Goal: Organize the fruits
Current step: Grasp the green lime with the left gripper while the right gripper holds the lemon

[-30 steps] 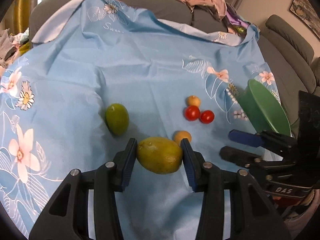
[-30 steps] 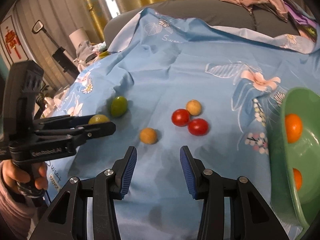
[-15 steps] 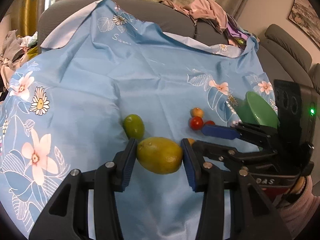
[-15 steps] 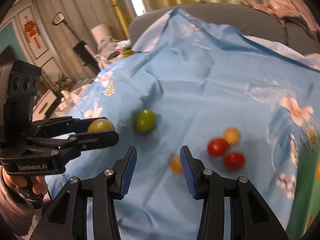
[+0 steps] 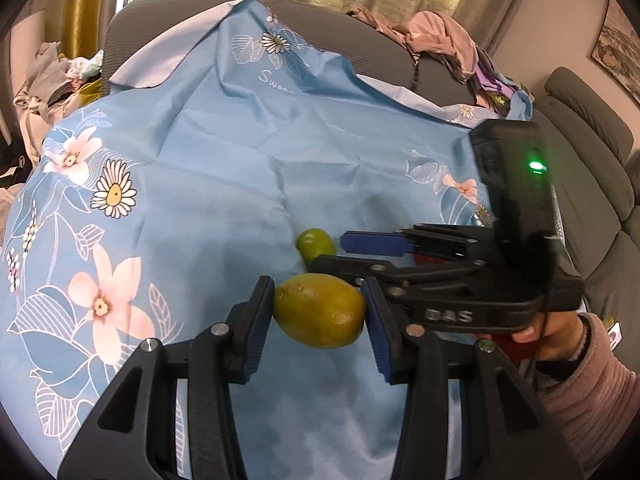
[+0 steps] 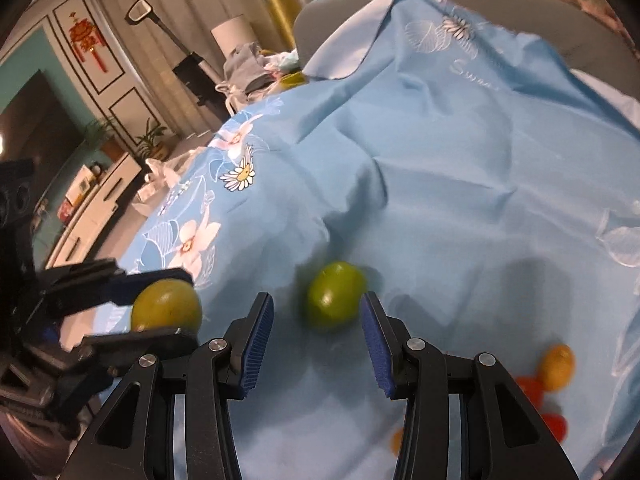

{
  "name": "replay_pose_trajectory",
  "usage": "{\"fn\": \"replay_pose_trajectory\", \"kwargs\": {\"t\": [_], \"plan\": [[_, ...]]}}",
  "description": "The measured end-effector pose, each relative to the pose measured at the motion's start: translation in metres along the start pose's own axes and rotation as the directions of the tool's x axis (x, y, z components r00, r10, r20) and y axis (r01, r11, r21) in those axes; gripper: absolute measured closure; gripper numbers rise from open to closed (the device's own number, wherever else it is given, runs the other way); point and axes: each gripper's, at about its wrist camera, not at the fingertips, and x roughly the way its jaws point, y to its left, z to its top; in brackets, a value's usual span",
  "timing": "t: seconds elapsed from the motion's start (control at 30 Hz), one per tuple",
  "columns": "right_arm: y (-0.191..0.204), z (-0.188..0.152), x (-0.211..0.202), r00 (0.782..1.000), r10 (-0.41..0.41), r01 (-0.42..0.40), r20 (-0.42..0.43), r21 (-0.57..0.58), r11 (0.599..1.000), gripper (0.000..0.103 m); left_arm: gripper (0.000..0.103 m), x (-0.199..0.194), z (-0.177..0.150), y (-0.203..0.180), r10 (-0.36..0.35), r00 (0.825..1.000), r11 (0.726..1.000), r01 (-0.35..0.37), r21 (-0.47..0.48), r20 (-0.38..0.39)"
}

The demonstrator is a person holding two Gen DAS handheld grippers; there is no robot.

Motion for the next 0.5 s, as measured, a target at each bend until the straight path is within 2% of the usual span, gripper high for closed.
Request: {"fn": "replay_pose_trajectory", "kwargs": {"t": [0.07, 0.17, 0.37, 0.43, 0.5], "plan": [[-0.004, 0.002, 0.01, 0.999, -0.014, 0.015, -0.037, 0.024, 1.0, 0.058, 0.059, 0.0, 0.0, 0.003, 0.018, 1.0, 1.0, -0.018, 0.0, -0.003], [-0.012, 0.005, 0.018, 0.997, -0.014, 0.02, -0.073, 0.075, 0.997, 0.058, 0.059, -0.001, -0.001, 0.007, 0.005, 1.0, 1.0, -0.005, -0.011, -0.003], [-0.012, 0.012, 0.027, 0.995, -0.047, 0.054, -0.087, 0.077, 0.996, 0.058, 0.059, -0.004, -0.001, 0.004, -0.01, 1.0, 1.0, 0.01, -0.002, 0.01], [-0.012, 0.011, 0.027, 0.995, -0.059, 0.066, -0.086, 0.077, 0.995, 0.065, 0.059, -0.004, 0.0, 0.002, -0.007, 1.0, 1.0, 0.007, 0.003, 0.007], [-0.012, 0.009, 0.027, 0.994, -0.067, 0.074, -0.084, 0.086, 0.994, 0.065, 0.059, -0.006, 0.001, 0.0, -0.008, 1.0, 1.0, 0.008, 0.011, 0.007]]}}
